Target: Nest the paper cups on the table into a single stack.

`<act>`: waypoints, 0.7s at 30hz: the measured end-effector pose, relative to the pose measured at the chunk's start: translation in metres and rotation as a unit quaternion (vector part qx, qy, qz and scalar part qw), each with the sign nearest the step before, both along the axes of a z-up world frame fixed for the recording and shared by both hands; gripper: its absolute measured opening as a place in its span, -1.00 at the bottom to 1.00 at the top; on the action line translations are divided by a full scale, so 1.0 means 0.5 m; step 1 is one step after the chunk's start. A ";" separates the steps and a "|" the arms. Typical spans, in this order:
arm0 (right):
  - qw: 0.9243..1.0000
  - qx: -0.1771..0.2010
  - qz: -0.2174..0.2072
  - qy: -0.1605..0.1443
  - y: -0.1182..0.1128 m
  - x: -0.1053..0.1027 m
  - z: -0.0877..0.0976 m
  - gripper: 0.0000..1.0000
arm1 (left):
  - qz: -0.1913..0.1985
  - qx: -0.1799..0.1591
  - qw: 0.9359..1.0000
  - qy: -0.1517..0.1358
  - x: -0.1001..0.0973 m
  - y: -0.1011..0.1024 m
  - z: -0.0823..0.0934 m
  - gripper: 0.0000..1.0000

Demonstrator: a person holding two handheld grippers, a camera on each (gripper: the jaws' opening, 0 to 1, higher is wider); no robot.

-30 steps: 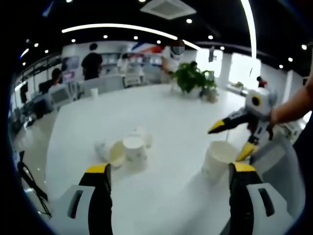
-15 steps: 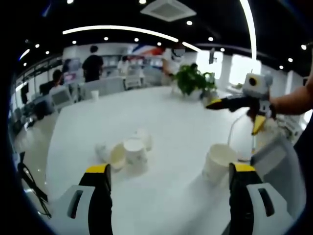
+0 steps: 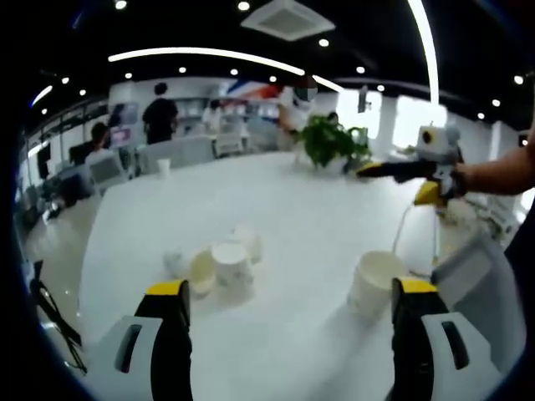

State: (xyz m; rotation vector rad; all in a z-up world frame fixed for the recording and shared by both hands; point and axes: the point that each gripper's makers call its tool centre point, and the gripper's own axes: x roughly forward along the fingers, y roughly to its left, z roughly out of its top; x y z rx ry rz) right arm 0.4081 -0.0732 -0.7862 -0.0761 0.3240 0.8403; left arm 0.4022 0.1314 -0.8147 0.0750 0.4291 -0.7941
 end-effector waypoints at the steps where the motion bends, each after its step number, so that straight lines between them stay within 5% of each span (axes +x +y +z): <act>1: 1.000 -0.003 -0.006 0.002 -0.012 0.001 -0.004 0.87 | 0.001 0.000 1.000 -0.001 0.000 0.001 0.000 1.00; 21: 0.998 -0.024 -0.063 0.002 -0.110 0.009 -0.045 0.93 | 0.023 -0.002 1.000 -0.014 0.003 0.013 -0.001 1.00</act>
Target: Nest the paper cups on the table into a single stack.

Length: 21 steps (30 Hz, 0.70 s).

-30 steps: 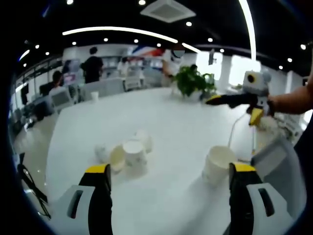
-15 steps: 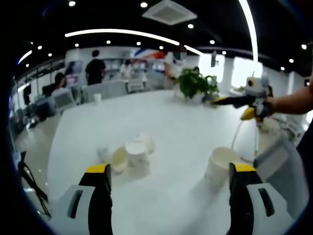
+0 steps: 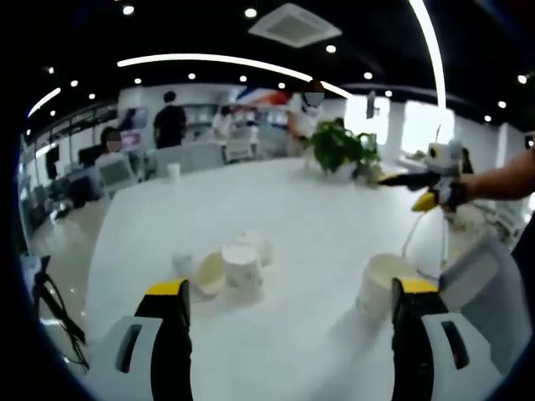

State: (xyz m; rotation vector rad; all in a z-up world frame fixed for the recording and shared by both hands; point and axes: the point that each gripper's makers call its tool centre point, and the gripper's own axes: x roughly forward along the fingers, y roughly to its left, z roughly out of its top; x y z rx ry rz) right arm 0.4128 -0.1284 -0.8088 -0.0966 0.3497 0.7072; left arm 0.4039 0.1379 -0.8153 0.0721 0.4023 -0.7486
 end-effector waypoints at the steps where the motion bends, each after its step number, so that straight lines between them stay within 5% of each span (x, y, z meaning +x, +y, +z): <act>1: 1.000 0.001 -0.001 0.000 -0.001 0.000 -0.001 0.94 | 0.000 -0.003 1.000 0.001 0.000 -0.001 0.001 1.00; 14: 1.000 0.010 -0.009 0.000 -0.002 0.005 -0.002 1.00 | -0.015 0.014 1.000 0.008 0.001 -0.003 -0.001 1.00; 21: 1.000 0.015 -0.009 0.000 -0.002 0.000 -0.001 1.00 | -0.045 0.055 0.997 0.014 0.032 -0.003 0.016 1.00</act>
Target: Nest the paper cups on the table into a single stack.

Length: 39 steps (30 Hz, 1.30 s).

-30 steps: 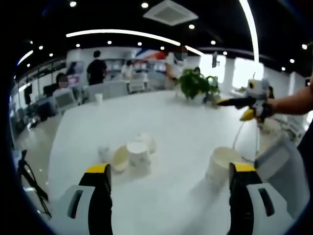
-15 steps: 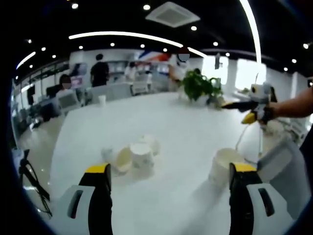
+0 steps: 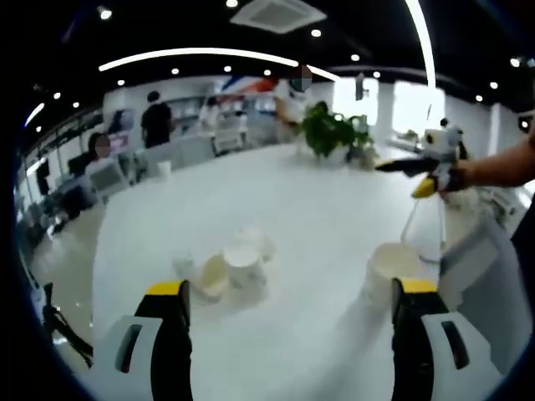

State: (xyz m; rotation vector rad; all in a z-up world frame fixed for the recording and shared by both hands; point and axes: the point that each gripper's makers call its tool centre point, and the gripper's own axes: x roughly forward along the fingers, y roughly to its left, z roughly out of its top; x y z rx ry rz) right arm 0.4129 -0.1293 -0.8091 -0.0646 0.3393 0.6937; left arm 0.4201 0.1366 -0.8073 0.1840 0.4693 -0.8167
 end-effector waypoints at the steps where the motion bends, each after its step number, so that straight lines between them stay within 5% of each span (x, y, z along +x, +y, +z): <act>1: 1.000 0.001 0.000 0.000 0.000 -0.001 0.001 1.00 | -0.006 0.005 1.000 0.000 0.005 -0.002 0.003 1.00; 13: 1.000 -0.005 0.024 0.001 0.017 -0.032 -0.002 1.00 | -0.117 0.100 0.988 0.006 0.049 -0.060 0.020 1.00; 26: 0.997 -0.047 0.060 -0.008 0.017 -0.054 -0.005 1.00 | -0.177 0.166 0.970 0.013 0.104 -0.097 0.032 1.00; 39: 0.997 -0.047 0.063 0.001 0.014 -0.075 -0.021 1.00 | -0.223 0.225 0.948 0.030 0.136 -0.127 0.010 1.00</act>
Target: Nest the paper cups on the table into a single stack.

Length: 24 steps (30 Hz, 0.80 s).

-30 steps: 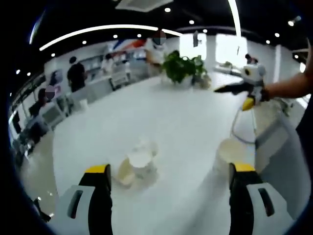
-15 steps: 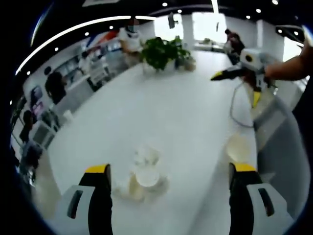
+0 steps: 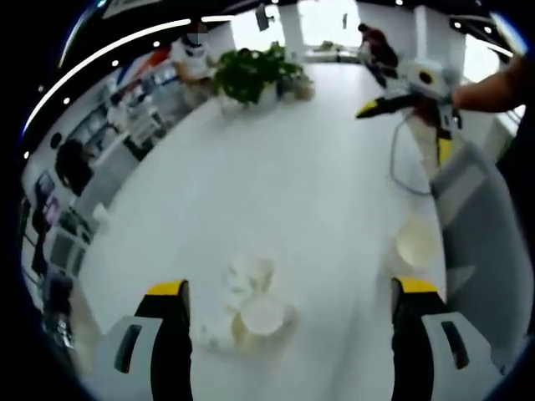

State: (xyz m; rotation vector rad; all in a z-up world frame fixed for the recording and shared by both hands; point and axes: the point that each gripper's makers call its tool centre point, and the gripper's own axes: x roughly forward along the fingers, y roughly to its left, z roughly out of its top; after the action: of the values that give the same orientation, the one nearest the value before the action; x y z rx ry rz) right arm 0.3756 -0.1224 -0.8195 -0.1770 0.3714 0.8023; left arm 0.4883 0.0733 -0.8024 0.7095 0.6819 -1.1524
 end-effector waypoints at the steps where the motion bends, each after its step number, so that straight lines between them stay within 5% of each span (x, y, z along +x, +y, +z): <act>1: 1.000 0.000 0.000 0.001 -0.001 0.000 -0.002 1.00 | -0.004 0.002 1.000 0.002 0.003 -0.002 0.000 1.00; 24: 1.000 0.001 -0.012 0.018 -0.021 -0.005 -0.025 1.00 | -0.079 0.067 0.995 -0.002 0.117 -0.060 -0.006 1.00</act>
State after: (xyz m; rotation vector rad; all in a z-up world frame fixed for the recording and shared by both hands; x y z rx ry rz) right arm 0.3729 -0.1326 -0.8321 -0.1571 0.4062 0.7828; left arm 0.5466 0.0431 -0.8055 0.8918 0.7136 -1.2576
